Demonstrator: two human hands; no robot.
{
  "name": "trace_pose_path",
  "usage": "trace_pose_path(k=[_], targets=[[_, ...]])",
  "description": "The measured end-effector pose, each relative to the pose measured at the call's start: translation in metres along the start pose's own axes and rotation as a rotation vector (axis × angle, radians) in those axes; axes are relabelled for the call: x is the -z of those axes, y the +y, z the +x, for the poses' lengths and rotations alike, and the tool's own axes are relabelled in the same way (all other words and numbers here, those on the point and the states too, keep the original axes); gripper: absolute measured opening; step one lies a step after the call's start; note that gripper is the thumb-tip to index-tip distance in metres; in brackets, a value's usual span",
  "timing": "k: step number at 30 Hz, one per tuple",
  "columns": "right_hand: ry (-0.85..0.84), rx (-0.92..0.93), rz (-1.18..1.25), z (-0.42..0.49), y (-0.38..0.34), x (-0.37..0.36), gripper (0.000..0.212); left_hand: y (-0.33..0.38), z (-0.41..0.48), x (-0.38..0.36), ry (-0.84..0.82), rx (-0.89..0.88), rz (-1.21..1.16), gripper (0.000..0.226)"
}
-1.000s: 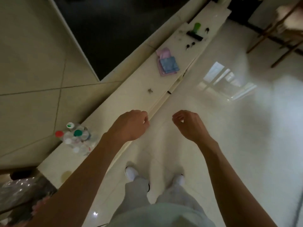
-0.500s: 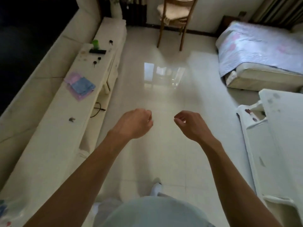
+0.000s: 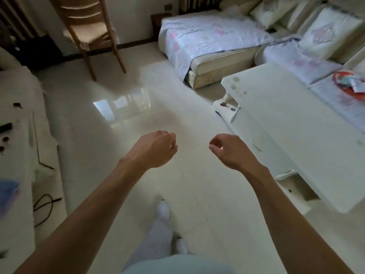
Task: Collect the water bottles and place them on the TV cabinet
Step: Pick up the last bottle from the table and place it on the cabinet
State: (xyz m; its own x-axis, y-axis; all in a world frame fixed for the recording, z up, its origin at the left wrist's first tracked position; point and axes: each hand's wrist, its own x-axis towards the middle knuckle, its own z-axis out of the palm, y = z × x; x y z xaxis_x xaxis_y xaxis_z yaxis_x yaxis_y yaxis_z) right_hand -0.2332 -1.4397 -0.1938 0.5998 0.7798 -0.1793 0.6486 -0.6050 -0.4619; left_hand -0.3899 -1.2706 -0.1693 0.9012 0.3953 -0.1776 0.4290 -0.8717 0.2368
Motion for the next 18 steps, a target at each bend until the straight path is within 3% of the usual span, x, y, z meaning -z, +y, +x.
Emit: trace_pose_path(k=[11,18], targets=[[0.197,-0.42,0.008,0.003,0.072,0.07,0.022,0.087,0.16,0.019,-0.109,-0.446,0.011,0.025],[0.303,-0.651,0.005,-0.062,0.122,0.074,0.019,0.198,0.173,0.001,-0.192,-0.808,0.106,0.032]])
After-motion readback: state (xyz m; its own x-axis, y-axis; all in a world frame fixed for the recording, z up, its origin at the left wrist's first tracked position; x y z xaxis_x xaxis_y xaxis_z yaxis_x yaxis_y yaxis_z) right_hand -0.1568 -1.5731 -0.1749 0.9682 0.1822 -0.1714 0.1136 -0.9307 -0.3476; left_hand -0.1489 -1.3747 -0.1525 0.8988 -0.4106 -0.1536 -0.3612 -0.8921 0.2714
